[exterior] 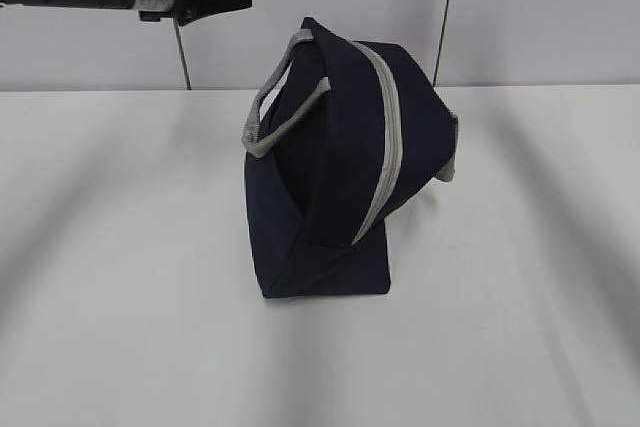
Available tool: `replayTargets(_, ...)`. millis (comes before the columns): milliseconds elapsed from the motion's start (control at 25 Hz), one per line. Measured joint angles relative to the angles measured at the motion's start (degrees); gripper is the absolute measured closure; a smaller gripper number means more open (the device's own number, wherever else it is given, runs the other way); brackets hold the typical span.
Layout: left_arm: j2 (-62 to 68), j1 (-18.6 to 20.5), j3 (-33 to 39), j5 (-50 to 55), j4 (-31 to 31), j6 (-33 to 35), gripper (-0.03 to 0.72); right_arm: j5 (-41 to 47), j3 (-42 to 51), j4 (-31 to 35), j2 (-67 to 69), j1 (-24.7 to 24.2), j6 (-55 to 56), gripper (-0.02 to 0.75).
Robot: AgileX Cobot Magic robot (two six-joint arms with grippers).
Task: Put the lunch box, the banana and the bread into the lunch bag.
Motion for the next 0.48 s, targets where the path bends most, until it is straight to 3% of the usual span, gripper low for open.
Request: replayTargets(480, -11.7, 1.5, 0.0, 3.6, 44.0, -36.6, 0.299, 2.8, 21.7, 0.0, -19.2, 0.0, -5.6, 0.26)
